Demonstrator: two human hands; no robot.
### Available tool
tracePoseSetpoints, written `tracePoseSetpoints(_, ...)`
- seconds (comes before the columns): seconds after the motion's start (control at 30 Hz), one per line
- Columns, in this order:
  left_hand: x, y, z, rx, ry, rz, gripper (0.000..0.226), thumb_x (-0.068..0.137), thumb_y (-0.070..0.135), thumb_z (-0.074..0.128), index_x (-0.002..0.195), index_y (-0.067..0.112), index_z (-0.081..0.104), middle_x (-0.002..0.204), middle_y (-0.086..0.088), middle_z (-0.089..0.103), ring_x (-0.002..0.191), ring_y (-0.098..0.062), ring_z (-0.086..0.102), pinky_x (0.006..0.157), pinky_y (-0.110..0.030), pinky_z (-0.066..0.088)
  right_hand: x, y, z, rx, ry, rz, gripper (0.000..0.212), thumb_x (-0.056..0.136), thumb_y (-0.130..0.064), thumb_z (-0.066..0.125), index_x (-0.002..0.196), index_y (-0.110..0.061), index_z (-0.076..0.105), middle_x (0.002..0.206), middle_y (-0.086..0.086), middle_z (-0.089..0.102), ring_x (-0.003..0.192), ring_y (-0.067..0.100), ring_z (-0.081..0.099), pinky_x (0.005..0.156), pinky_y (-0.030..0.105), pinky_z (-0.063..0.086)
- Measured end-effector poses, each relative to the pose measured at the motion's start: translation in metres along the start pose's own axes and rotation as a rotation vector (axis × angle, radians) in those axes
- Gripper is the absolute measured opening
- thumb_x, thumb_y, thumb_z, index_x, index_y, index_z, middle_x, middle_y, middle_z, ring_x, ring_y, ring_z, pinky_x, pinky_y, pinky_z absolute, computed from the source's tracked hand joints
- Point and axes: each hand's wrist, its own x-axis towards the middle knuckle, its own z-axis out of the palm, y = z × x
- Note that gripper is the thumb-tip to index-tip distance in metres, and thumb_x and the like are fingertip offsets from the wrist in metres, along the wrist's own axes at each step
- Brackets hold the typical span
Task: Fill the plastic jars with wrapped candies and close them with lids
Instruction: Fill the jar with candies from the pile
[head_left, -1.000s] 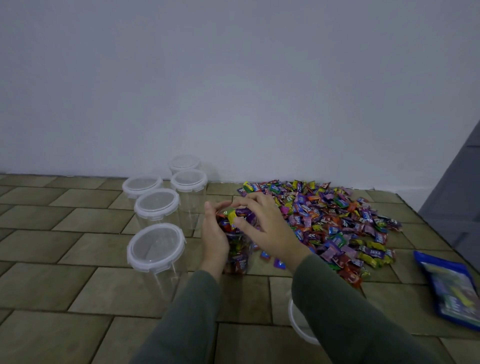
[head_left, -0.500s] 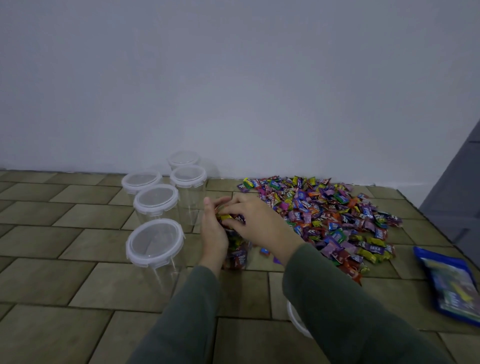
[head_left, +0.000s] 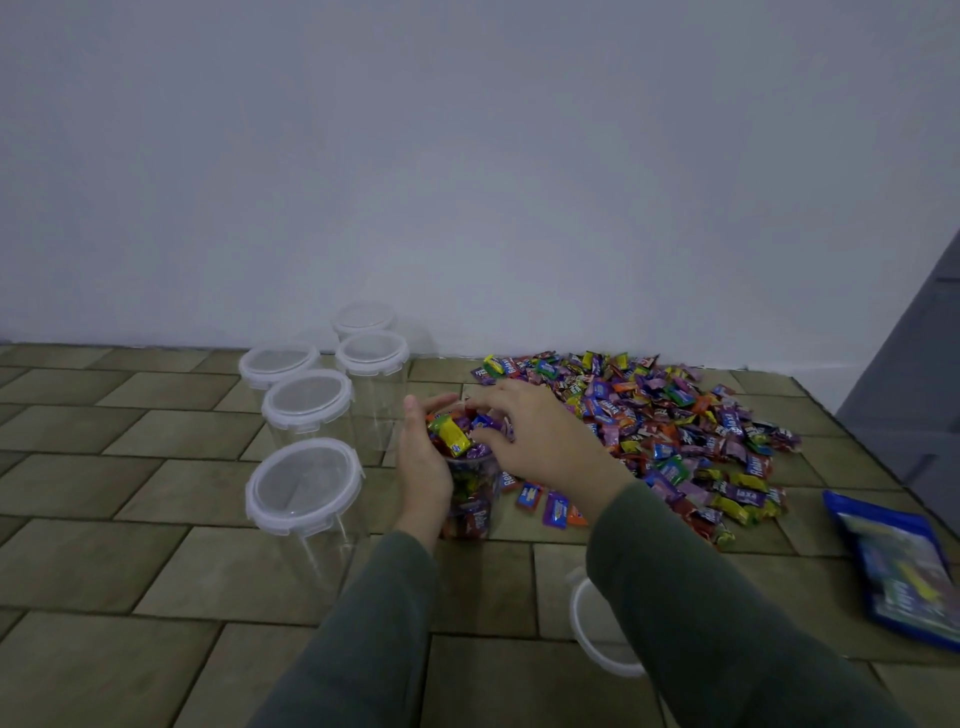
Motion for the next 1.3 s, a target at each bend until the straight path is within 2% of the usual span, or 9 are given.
tracePoseSetpoints(0.2,-0.002,0.003,0.002,0.018,0.026,-0.013,0.067,0.077,0.078,0.033,0.089,0.026,0.073,0.099,-0.015,0.072,0.096,-0.035,0.067,0.092,-0.06,0.049,0.003,-0.001,-0.007,0.051,0.077,0.046,0.043,0.095,-0.009,0.055,0.136,-0.019,0.051,0.129,0.002,0.048,0.107,0.014,0.056,0.094,0.025,0.047)
tracePoseSetpoints(0.37,-0.001,0.001,0.0,0.02,0.016,-0.013,0.068,0.075,0.079,0.036,0.088,0.025,0.074,0.099,-0.017,0.072,0.097,-0.038,0.066,0.092,-0.061,0.048,0.007,-0.01,-0.008,-0.027,-0.078,0.046,0.037,0.098,-0.031,0.052,0.133,-0.02,0.058,0.125,0.007,0.053,0.115,0.02,0.051,0.097,0.032,0.04)
tracePoseSetpoints(0.53,-0.003,0.002,-0.002,0.049,-0.005,-0.035,0.075,0.074,0.083,0.032,0.093,0.023,0.073,0.099,-0.012,0.072,0.099,-0.032,0.066,0.095,-0.061,0.047,0.001,-0.011,-0.002,-0.089,-0.102,0.072,0.05,0.092,-0.04,0.06,0.139,-0.025,0.051,0.126,0.004,0.051,0.12,0.018,0.047,0.101,0.032,0.04)
tracePoseSetpoints(0.67,-0.002,0.0,-0.005,0.039,-0.056,-0.094,0.081,0.062,0.093,0.045,0.1,0.026,0.071,0.11,-0.015,0.069,0.106,-0.038,0.064,0.095,-0.065,0.045,-0.005,-0.004,-0.004,0.062,0.047,0.064,0.044,0.088,-0.039,0.065,0.127,-0.019,0.062,0.123,0.005,0.058,0.116,0.017,0.051,0.1,0.03,0.039)
tracePoseSetpoints(0.77,-0.011,-0.006,-0.016,0.081,-0.115,-0.069,0.073,0.066,0.085,0.055,0.115,0.033,0.064,0.122,-0.012,0.065,0.116,-0.038,0.059,0.099,-0.06,0.045,-0.017,0.009,-0.012,0.153,0.173,0.132,0.037,0.089,-0.037,0.066,0.12,-0.017,0.065,0.112,-0.002,0.06,0.092,0.006,0.054,0.083,0.018,0.041)
tracePoseSetpoints(0.87,-0.028,-0.006,-0.023,0.193,-0.16,0.018,0.071,0.075,0.061,0.064,0.132,0.022,0.047,0.121,0.0,0.06,0.121,-0.027,0.056,0.096,-0.038,0.047,-0.03,0.031,-0.015,0.048,-0.078,0.308,0.032,0.089,-0.031,0.067,0.118,-0.018,0.064,0.109,-0.002,0.06,0.089,0.008,0.054,0.077,0.021,0.042)
tracePoseSetpoints(0.93,-0.03,-0.013,-0.024,0.29,-0.187,0.067,0.079,0.068,0.05,0.077,0.131,0.017,0.044,0.114,0.009,0.059,0.112,-0.011,0.059,0.092,-0.027,0.047,-0.044,0.047,-0.009,-0.051,-0.329,0.433,0.033,0.086,-0.027,0.07,0.118,-0.019,0.063,0.115,0.0,0.062,0.101,0.015,0.058,0.087,0.028,0.048)
tracePoseSetpoints(1.03,-0.033,-0.015,-0.023,0.407,-0.179,0.105,0.097,0.052,0.053,0.088,0.131,0.019,0.044,0.115,0.017,0.059,0.11,-0.005,0.059,0.091,-0.024,0.048,-0.066,0.066,0.008,-0.167,-0.56,0.552,0.042,0.081,-0.021,0.075,0.12,-0.021,0.062,0.122,0.001,0.061,0.112,0.021,0.057,0.099,0.037,0.047)
tracePoseSetpoints(1.3,-0.045,-0.021,-0.014,0.437,-0.16,0.108,0.103,0.048,0.057,0.084,0.135,0.02,0.042,0.121,0.011,0.059,0.113,-0.006,0.058,0.094,-0.03,0.051,-0.089,0.086,0.025,-0.202,-0.537,0.57,0.019,0.088,-0.017,0.066,0.105,-0.021,0.072,0.114,0.004,0.068,0.105,0.023,0.062,0.096,0.04,0.05)
